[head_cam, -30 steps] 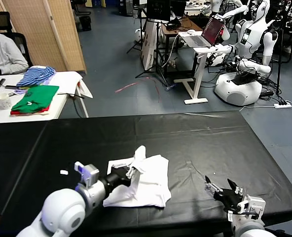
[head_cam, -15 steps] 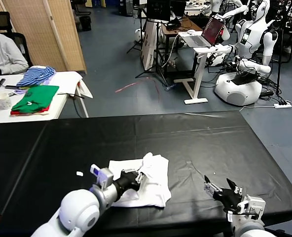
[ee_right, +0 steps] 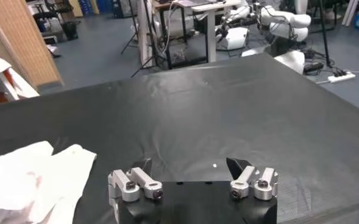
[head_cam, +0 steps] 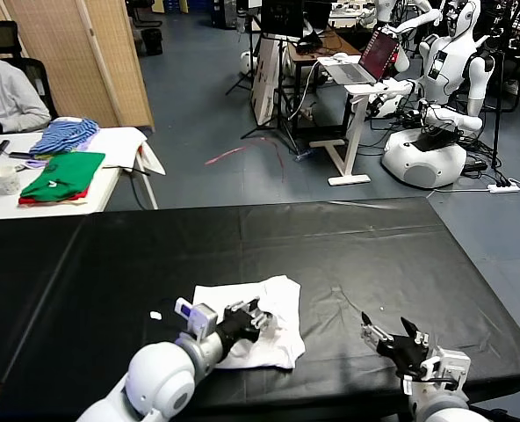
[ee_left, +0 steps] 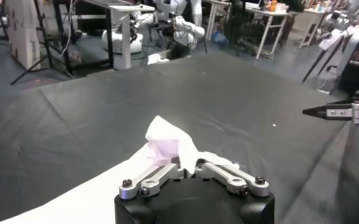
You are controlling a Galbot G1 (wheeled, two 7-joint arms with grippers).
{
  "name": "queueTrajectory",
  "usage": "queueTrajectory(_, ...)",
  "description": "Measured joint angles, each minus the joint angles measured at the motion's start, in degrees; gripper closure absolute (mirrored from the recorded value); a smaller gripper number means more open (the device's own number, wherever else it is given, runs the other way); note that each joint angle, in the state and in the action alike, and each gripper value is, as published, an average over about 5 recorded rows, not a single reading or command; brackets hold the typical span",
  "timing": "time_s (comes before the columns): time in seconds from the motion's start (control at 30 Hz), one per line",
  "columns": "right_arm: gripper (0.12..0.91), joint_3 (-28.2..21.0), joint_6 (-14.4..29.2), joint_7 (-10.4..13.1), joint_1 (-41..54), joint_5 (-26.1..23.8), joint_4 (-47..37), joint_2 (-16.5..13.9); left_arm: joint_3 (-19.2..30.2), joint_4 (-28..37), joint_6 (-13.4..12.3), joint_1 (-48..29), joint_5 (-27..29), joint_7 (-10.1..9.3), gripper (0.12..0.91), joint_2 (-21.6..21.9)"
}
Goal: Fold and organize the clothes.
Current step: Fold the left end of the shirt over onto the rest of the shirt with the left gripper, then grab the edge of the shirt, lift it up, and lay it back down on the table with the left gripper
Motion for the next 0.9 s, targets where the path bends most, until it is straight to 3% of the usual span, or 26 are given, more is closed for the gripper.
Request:
queueTrajectory(0.07, 0.118, 0.0, 0.0, 0.0, -0.1, 0.0, 0.1, 0.0, 0.5, -0.2, 0.0, 0.4, 0.3, -0.13, 0.198, 0.0)
queueTrajectory(0.17, 0.118, 0.0, 0.0, 0.0, -0.2, 0.0, 0.3, 0.0, 0.9, -0.9, 0.0, 1.0, 0.6, -0.01, 0.133, 0.1)
queueTrajectory(0.27, 0.118, 0.0, 0.0, 0.0, -0.2, 0.0, 0.5, -0.1, 1.0, -1.9, 0.0, 1.9, -1.1, 0.27, 0.125, 0.3)
queueTrajectory(0.4, 0.118, 0.2, 0.0, -0.6, 0.0, 0.0, 0.7, -0.4, 0.3, -3.9, 0.0, 3.5, -7.5, 0.35, 0.123, 0.3)
queueTrajectory(0.67, 0.118, -1.0, 0.0, -4.5, 0.9, -1.2, 0.7, -1.8, -4.6, -9.5, -0.2, 7.5, -18.8, -1.5, 0.123, 1.7)
queueTrajectory(0.77, 0.118, -2.6, 0.4, -7.2, 1.0, -3.7, 0.3, -2.6, -7.7, -10.5, -0.4, 9.0, -17.7, -2.34, 0.123, 2.9)
queueTrajectory(0.9, 0.118, -6.5, 3.8, -11.0, 1.6, -8.3, -0.4, -3.9, -12.5, -11.2, 0.0, 11.2, -10.5, -1.75, 0.123, 5.0)
